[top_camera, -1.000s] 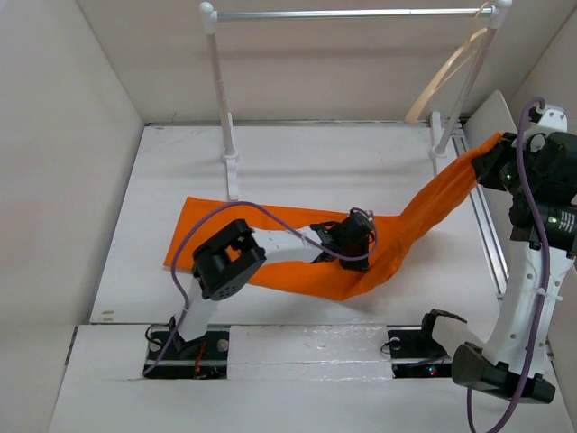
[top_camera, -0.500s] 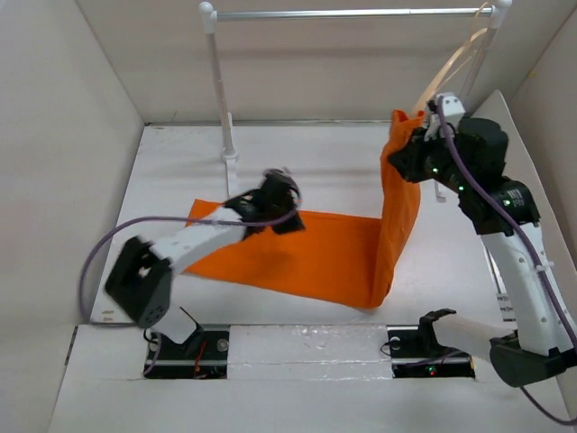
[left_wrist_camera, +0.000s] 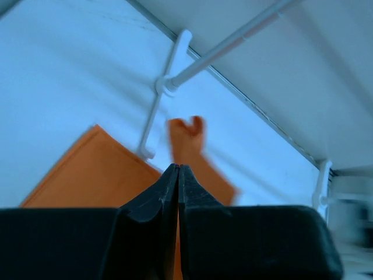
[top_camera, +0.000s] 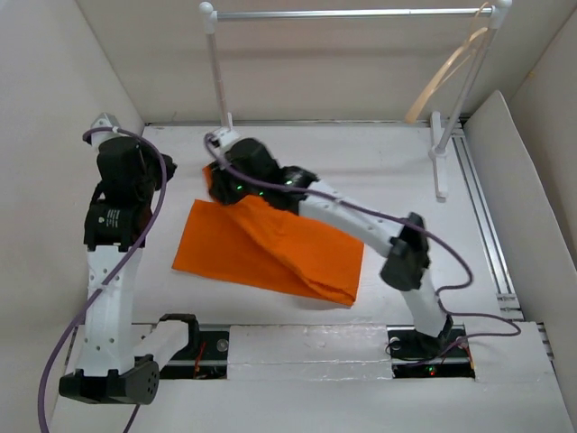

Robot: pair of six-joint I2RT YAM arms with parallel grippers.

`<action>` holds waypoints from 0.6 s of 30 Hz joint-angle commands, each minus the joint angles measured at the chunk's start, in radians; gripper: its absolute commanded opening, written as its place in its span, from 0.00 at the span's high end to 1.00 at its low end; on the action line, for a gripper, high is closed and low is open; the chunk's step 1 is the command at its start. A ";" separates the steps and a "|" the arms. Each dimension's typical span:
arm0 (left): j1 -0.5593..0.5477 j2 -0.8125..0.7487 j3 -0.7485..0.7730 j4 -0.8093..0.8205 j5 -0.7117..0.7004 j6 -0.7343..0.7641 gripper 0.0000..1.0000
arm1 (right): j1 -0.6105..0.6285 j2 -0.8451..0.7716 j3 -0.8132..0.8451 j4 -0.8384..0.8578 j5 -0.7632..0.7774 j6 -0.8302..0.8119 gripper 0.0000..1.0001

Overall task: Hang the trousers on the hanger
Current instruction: Fold the trousers at the center of the board.

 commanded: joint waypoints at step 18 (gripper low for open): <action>-0.002 0.276 -0.585 0.365 0.360 0.017 0.91 | -0.232 -0.531 -0.922 0.002 -0.167 -0.027 1.00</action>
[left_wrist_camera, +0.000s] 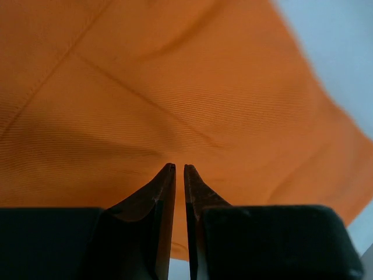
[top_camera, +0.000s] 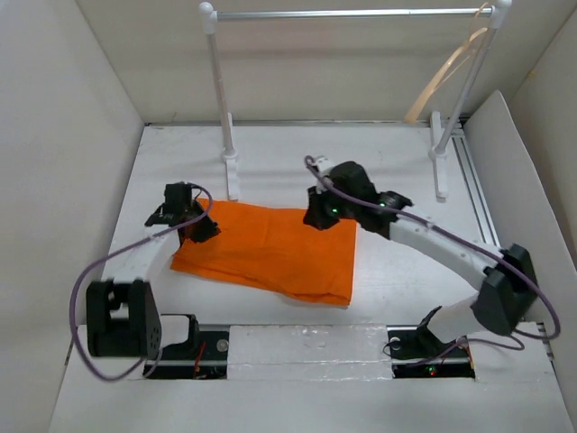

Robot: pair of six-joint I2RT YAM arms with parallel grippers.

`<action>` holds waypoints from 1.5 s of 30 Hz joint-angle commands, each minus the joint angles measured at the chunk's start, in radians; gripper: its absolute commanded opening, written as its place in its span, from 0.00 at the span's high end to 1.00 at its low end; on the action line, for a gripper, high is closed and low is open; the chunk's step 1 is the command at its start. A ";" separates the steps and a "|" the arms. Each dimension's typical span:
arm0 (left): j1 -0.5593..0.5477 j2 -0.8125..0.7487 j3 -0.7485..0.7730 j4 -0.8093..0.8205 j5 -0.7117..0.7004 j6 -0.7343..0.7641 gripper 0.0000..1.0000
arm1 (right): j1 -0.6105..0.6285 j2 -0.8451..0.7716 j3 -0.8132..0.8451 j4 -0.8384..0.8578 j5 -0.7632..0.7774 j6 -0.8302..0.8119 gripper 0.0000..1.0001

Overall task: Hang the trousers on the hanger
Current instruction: Fold the trousers at the center of the board, then pick up the hanger from the clothesline.

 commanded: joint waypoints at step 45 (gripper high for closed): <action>-0.428 0.228 0.727 -0.014 -0.190 0.192 1.00 | -1.030 0.012 0.624 -0.016 -0.463 0.016 0.36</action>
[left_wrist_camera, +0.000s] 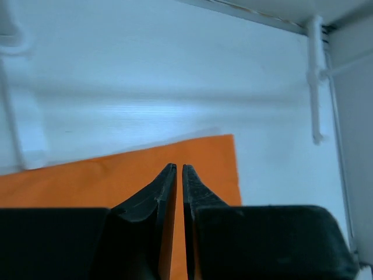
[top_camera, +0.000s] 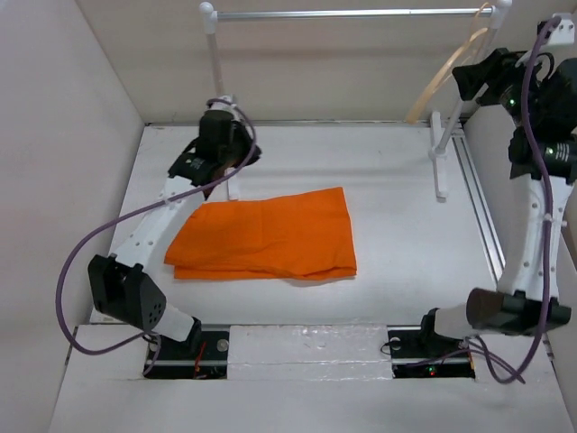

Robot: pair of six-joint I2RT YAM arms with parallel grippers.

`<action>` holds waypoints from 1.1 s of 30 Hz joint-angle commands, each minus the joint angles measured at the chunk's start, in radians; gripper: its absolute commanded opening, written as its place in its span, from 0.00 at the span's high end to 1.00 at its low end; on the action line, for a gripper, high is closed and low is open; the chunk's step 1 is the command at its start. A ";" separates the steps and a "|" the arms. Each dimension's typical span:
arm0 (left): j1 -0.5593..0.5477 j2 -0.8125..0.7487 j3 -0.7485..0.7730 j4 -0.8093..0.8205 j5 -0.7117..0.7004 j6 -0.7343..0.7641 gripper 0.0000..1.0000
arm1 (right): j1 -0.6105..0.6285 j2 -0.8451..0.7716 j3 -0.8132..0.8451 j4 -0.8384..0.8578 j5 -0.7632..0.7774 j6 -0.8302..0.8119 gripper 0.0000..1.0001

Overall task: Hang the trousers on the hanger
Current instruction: Pick up the hanger from the clothesline.

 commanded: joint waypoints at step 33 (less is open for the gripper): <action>-0.208 -0.123 -0.266 0.069 0.038 -0.027 0.68 | -0.011 0.313 -0.119 0.512 -0.309 0.350 0.50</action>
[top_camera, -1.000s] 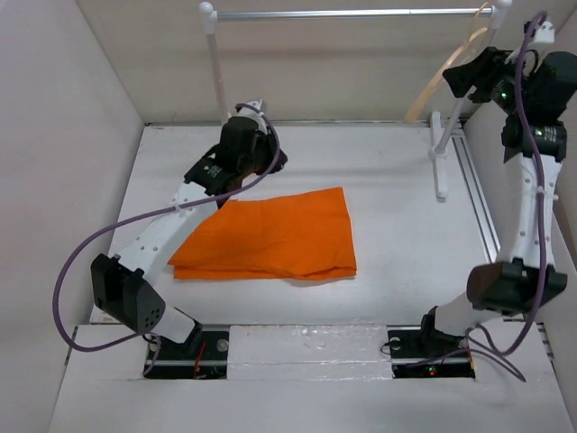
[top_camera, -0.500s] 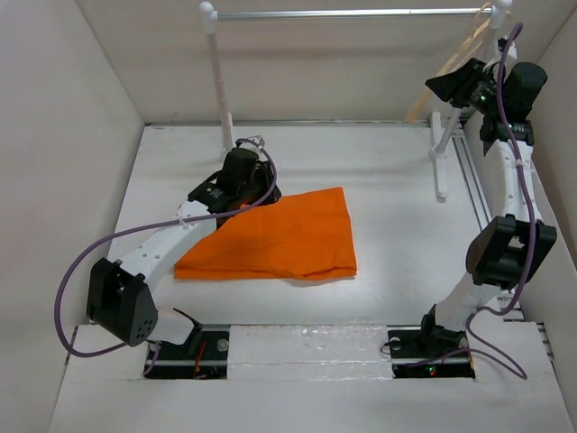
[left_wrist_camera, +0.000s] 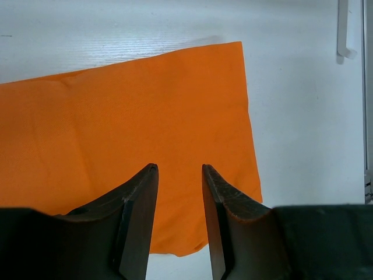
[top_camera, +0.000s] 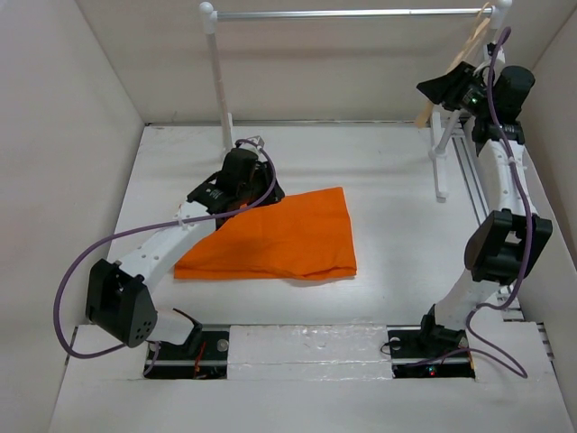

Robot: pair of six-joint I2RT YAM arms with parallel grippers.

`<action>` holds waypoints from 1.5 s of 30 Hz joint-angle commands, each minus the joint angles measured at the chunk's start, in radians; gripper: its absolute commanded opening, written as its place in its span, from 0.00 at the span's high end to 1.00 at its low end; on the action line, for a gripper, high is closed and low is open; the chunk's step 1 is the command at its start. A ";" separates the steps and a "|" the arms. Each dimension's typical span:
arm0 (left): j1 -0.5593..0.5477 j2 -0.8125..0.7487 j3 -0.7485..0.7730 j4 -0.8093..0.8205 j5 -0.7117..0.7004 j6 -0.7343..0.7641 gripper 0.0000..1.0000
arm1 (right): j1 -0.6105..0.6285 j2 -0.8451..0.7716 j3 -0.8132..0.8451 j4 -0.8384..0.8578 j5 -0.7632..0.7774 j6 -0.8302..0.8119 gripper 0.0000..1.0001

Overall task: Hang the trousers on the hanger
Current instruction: Pick up the hanger from the clothesline.

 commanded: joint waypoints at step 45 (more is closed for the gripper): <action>-0.002 0.097 0.038 0.025 0.074 0.014 0.69 | -0.123 -0.067 0.020 0.091 -0.151 -0.051 0.35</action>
